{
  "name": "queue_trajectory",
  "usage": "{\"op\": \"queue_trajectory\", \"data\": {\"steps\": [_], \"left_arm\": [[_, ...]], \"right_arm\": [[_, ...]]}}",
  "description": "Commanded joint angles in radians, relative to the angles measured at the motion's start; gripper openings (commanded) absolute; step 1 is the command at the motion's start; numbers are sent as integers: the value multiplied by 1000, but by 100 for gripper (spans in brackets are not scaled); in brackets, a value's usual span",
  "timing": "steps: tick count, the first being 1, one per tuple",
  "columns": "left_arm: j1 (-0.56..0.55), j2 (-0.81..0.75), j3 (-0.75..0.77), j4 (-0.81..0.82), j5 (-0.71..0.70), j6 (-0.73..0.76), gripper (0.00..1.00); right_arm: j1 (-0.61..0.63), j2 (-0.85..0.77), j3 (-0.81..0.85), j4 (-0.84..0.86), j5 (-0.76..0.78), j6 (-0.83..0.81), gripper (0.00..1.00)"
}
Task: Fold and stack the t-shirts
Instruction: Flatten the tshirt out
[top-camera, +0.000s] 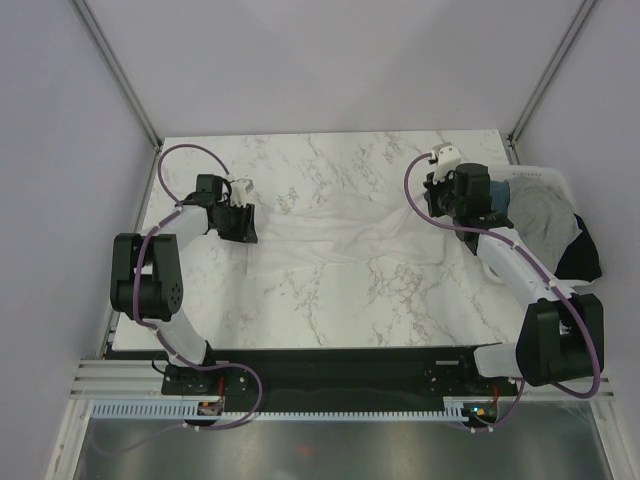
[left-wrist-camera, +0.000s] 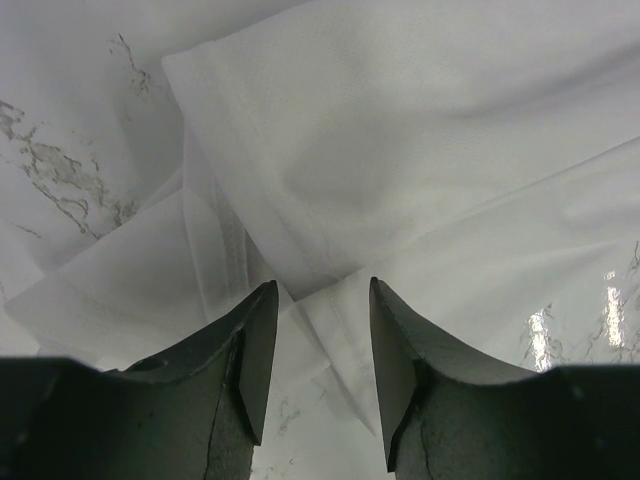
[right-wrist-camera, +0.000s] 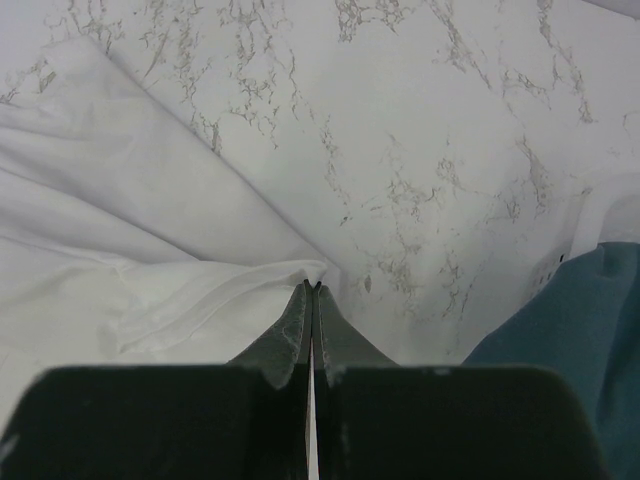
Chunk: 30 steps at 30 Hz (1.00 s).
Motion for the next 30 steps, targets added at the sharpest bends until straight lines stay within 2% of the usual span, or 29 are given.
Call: {"op": "queue_trajectory", "data": {"steps": [1,7,11,12,19,20,30], "left_arm": [[4,-24,22,9,7,-19,49],[4,-29,33,3,31,-31,43],[4,-36,33,1,40,-31,27],[6,-39,33,1,42,-29,19],[4,-81,28,1,28,-9,10],[4,-91,28,0,27,-2,2],[4,-332,48,-28,14,67,2]], "right_arm": [[-3,-26,3,39,2,-8,0],[-2,-37,-6,40,8,-11,0],[-2,-40,-9,44,10,-12,0],[-3,-40,-9,45,10,-12,0],[-3,-39,-11,47,13,-15,0],[-3,-40,-11,48,16,-15,0],[-2,-114,34,22,44,-9,0]]}}
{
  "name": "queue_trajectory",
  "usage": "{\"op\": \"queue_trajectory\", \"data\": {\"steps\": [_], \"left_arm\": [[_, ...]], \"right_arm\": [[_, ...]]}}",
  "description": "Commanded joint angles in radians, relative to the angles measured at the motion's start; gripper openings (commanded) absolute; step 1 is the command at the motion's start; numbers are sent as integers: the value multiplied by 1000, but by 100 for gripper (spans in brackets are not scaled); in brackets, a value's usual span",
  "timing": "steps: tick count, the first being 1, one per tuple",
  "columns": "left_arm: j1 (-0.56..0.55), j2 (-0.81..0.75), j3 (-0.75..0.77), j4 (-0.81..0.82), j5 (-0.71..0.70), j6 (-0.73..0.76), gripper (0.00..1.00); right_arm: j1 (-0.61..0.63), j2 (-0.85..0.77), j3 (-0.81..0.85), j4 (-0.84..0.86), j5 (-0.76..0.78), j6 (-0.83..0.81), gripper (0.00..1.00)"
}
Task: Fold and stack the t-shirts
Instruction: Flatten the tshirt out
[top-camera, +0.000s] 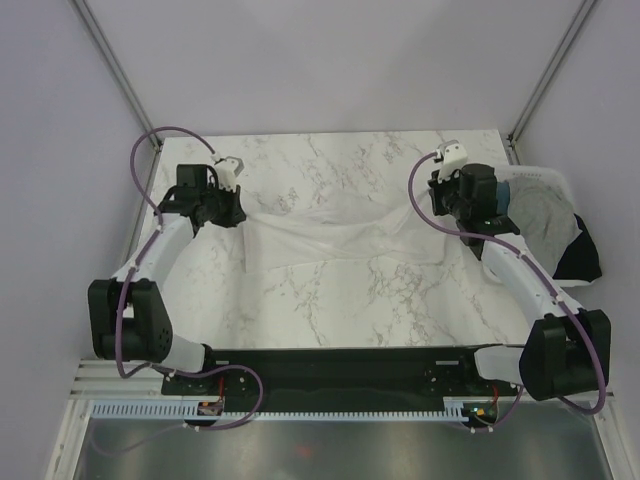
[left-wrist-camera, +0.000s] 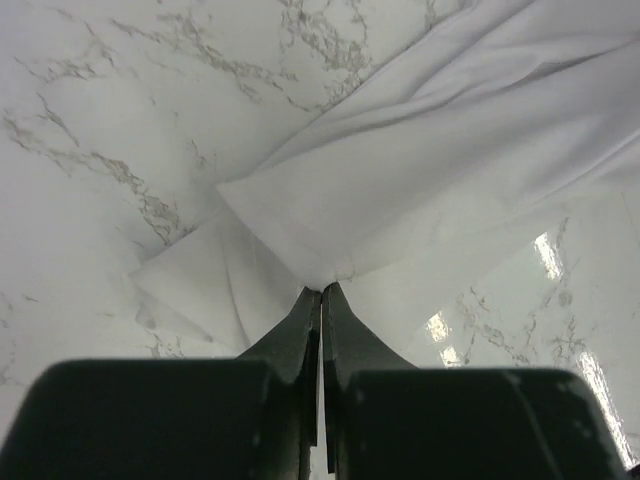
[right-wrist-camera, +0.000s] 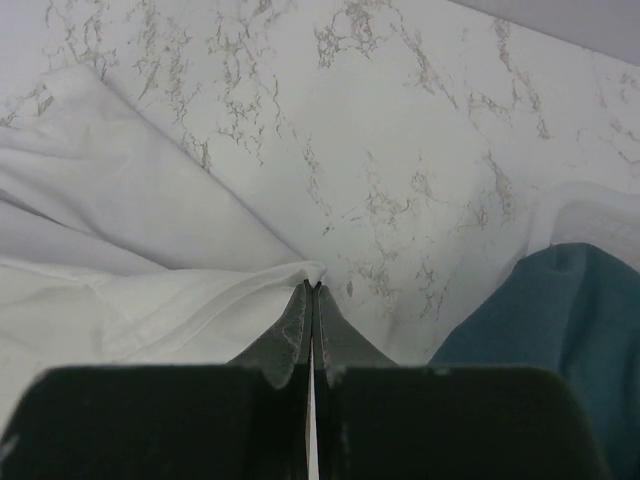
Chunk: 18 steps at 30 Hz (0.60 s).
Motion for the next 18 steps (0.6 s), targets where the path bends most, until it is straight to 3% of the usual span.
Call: {"op": "queue_trajectory", "data": {"steps": [1,6,18], "left_arm": [[6,-116,58,-15,0,58,2],[4,-243,108,-33,-10,75,2],[4,-386,282,-187,71,133,2]], "right_arm": [[-2,-68,76,2,13,-2,0],[-3,-86,174,-61,19,-13,0],[-2,-166,440,-219,4,1,0]]}}
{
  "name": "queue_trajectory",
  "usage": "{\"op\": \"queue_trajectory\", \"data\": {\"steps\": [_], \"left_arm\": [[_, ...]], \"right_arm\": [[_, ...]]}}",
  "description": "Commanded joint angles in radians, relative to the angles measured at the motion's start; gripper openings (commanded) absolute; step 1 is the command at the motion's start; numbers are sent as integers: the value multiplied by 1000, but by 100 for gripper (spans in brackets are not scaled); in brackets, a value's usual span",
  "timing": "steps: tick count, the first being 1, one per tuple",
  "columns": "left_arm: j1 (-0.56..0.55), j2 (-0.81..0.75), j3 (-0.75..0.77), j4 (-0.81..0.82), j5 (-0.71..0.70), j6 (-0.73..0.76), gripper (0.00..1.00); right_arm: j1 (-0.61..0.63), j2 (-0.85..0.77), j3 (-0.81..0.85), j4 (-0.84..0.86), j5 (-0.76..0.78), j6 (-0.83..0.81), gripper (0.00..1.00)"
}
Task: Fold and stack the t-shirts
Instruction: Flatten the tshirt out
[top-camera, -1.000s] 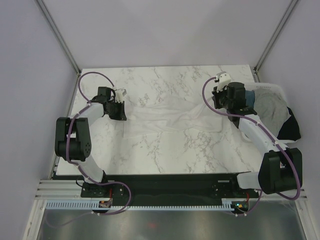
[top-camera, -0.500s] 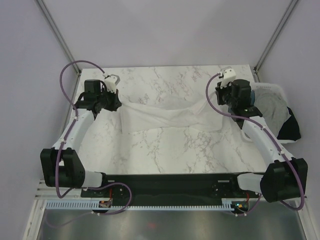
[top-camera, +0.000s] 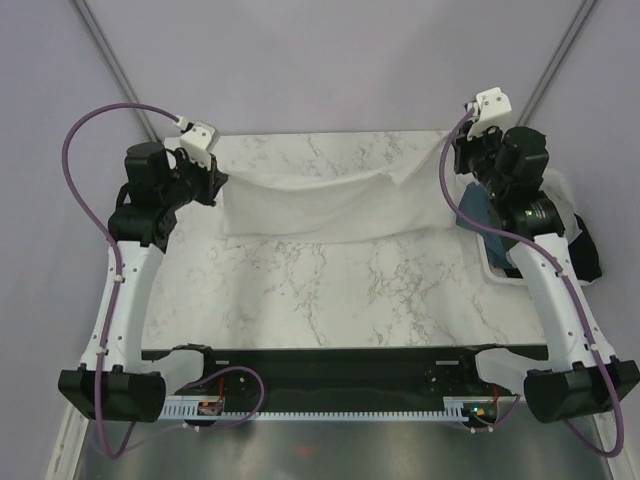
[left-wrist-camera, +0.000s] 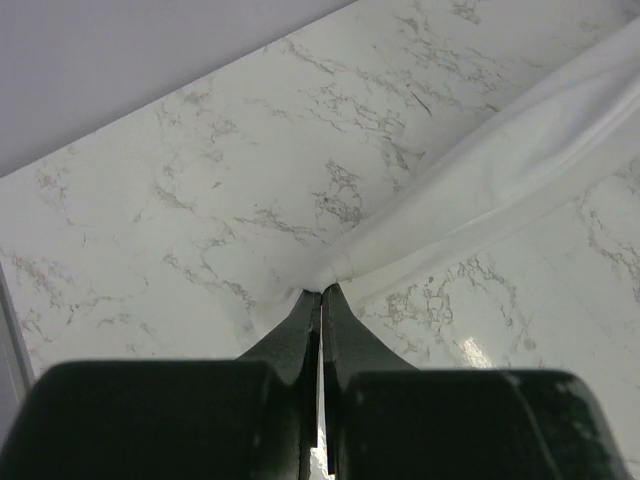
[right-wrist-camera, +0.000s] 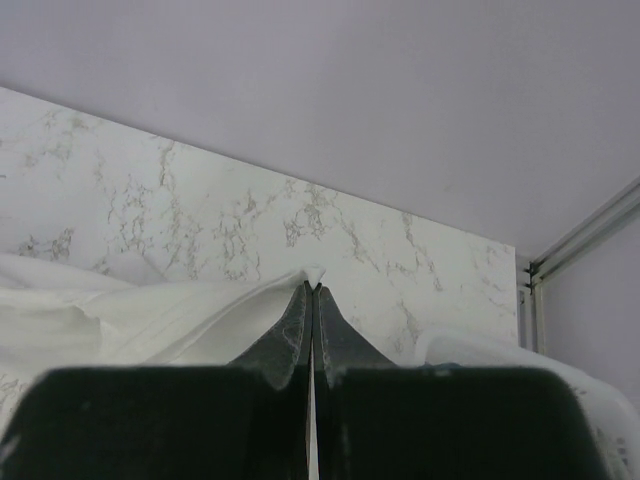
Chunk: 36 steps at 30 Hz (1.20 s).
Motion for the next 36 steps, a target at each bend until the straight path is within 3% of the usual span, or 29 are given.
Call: {"op": "queue_trajectory", "data": {"steps": [1,14,27,36], "left_arm": [[4,-61,69,-76,56,59,2],[6,-287,247,-125,-54,21,2],[4,-325,540,-243,-114,24,2],[4,-272,441,-190,-166,85,2]], "right_arm": [[-2,-83,67,-56,-18,20,0],[-18,-287,206,-180,-41,15,0],[-86,-304,546,-333,-104,32,0],[-88,-221,577,-309,-76,-15,0]]}}
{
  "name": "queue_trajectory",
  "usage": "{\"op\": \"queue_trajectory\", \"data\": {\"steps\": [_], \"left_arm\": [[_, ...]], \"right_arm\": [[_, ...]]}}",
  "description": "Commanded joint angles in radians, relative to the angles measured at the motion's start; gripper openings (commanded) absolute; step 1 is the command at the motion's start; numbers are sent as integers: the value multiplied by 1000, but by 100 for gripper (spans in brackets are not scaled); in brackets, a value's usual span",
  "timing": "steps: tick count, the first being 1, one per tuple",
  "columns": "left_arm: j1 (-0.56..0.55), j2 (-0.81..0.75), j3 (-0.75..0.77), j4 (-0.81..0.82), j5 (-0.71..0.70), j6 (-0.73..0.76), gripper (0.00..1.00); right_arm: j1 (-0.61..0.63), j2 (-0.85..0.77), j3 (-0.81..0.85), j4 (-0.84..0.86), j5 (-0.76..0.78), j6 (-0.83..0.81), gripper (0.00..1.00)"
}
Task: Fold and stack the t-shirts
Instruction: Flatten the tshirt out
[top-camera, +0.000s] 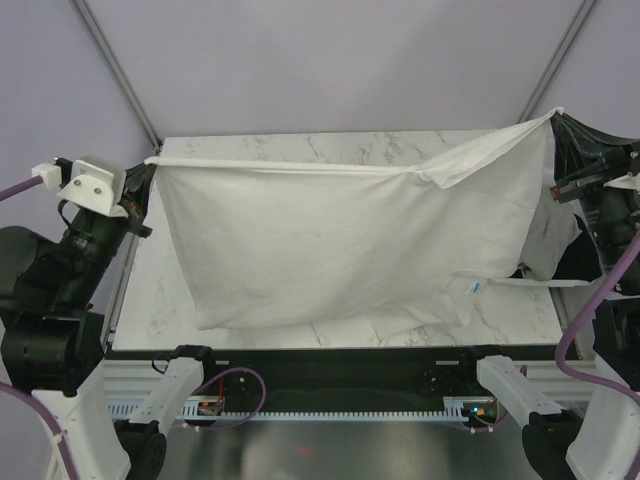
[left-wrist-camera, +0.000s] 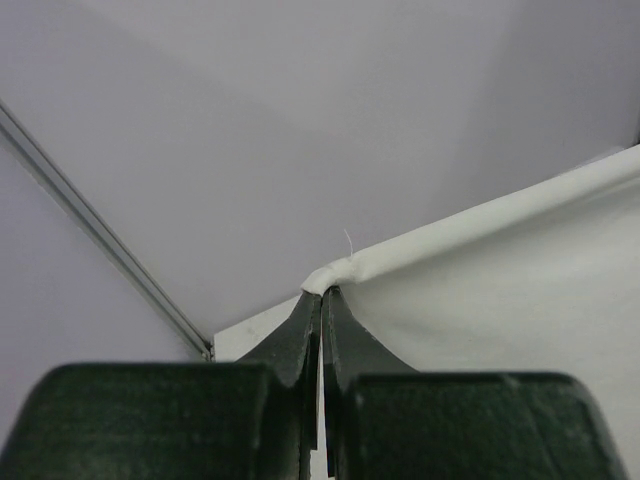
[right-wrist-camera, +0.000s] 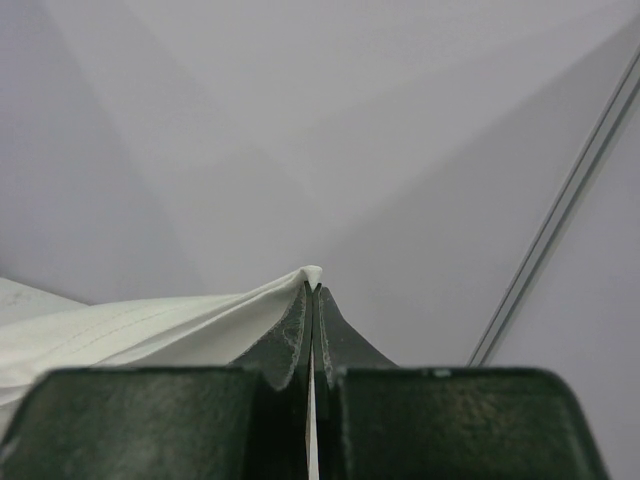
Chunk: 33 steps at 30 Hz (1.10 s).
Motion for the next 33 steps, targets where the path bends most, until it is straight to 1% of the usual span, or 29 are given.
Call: {"op": "queue_trajectory", "data": {"steps": [1,4,6,7,8,9,10,11,13,14,15,16,17,18,21,22,23,25,28,31,33], "left_arm": [[4,71,-49,35,-67,59,2],[4,123,-72,77,-76,78,2],[4,170,-121,130,-87,96,2],[4,190,-171,150,-88,104,2],[4,209,-197,172,-90,107,2],[4,229,-223,192,-88,116,2],[4,279,-262,219,-87,116,2],[4,304,-280,229,-78,116,2],[4,386,-338,276,-64,110,2],[4,419,-361,296,-56,105,2],[4,449,-383,325,-53,105,2],[4,521,-417,371,-50,107,2],[4,563,-426,396,-50,105,2],[4,603,-429,410,-49,105,2],[4,775,-406,460,-47,91,2],[4,811,-383,474,-48,85,2],[4,879,-369,494,-52,70,2],[4,939,-322,509,-50,58,2],[4,1063,-235,515,-53,44,2],[4,1158,-147,528,-85,39,2],[4,1194,-112,535,-114,33,2]], "right_arm": [[-7,77,8,31,29,-28,0],[-9,125,-16,75,30,-36,0],[-7,153,-88,111,21,-42,0],[-9,160,-123,150,18,-46,0],[-7,174,-204,175,18,-49,0],[-9,182,-246,198,21,-60,0],[-9,192,-287,242,21,-66,0],[-7,217,-368,264,20,-71,0],[-6,248,-452,343,7,-82,0],[-7,284,-534,373,4,-80,0],[-7,306,-573,403,0,-80,0],[-9,330,-610,466,-5,-83,0],[-7,388,-660,491,-3,-85,0],[-7,422,-676,515,0,-85,0],[-7,574,-678,584,6,-74,0],[-9,611,-667,603,7,-69,0],[-9,686,-638,611,7,-56,0],[-7,760,-599,629,16,-46,0],[-7,931,-471,640,36,-43,0],[-7,1024,-379,642,49,-40,0],[-7,1102,-288,640,44,-34,0]]}}
